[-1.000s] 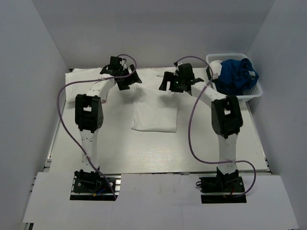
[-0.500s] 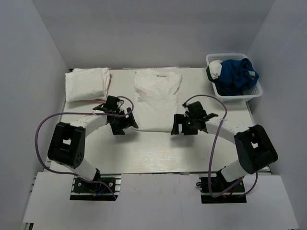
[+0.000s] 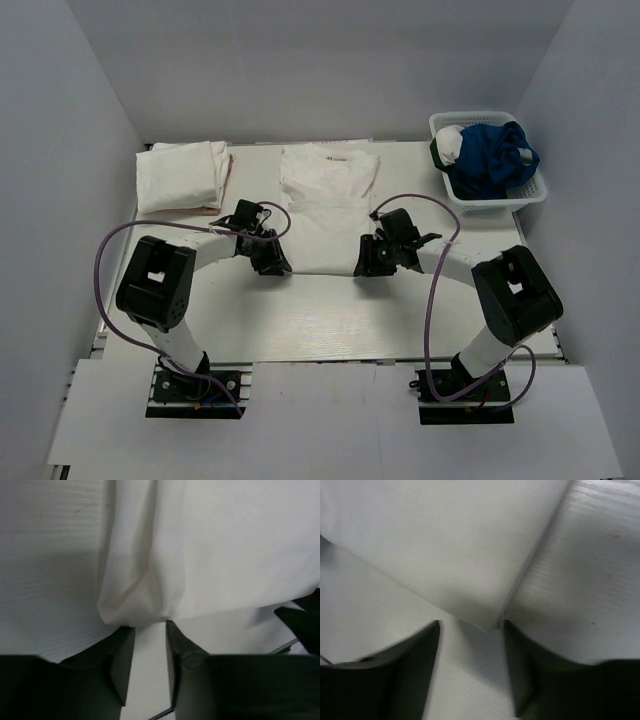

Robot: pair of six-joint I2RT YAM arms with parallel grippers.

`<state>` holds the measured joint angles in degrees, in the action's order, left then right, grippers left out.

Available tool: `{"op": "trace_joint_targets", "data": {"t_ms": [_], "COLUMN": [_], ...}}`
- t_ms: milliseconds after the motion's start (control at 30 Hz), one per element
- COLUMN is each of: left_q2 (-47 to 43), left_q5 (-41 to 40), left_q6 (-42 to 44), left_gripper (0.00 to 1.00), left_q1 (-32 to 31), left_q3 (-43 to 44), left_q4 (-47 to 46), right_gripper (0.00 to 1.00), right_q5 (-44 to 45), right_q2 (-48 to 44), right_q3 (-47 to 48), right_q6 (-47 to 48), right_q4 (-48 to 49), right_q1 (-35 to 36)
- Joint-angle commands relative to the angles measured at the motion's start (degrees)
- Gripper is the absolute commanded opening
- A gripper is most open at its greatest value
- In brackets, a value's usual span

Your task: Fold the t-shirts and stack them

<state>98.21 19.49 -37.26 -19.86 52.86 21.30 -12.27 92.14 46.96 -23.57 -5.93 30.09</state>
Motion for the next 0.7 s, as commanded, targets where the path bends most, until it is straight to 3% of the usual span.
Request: {"op": "trace_joint_targets", "data": {"t_ms": [0, 33, 100, 200, 300, 567, 667], "left_q2": [3.03, 3.82, 4.96, 5.58, 3.57, -17.68, -25.86], "left_q5": [-3.4, -3.4, -2.79, -2.26, -1.56, 1.07, 1.08], "left_q6": [1.04, 0.52, -0.18, -0.19, -0.71, -6.07, -7.65], "left_gripper": [0.39, 0.17, 0.0, 0.0, 0.0, 0.0, 0.0], "left_q1": [-0.36, -0.36, -0.36, -0.36, -0.36, -2.82, -5.18], "left_q3": [-0.57, -0.57, -1.09, -1.09, -3.28, -16.64, -17.27], "left_q4": [-0.73, -1.52, -3.19, -4.5, -5.04, -8.56, -3.49], "right_gripper": [0.43, 0.36, 0.21, 0.0, 0.0, 0.0, 0.0], "right_q5": [1.28, 2.07, 2.34, 2.34, 2.43, -1.52, -2.93], "right_q2": [1.55, 2.16, 2.87, 1.82, -1.6, -14.6, -19.09], "right_q3": [-0.64, -1.34, -1.08, -1.34, -2.39, -6.88, -7.23], "right_q6": [0.19, 0.45, 0.63, 1.51, 1.77, 6.77, 8.01], "right_q4": [1.26, 1.62, 0.84, 0.66, 0.4, -6.19, -12.07], "right_q1": [0.32, 0.15, -0.03, 0.41, 0.15, 1.11, 1.99]}}
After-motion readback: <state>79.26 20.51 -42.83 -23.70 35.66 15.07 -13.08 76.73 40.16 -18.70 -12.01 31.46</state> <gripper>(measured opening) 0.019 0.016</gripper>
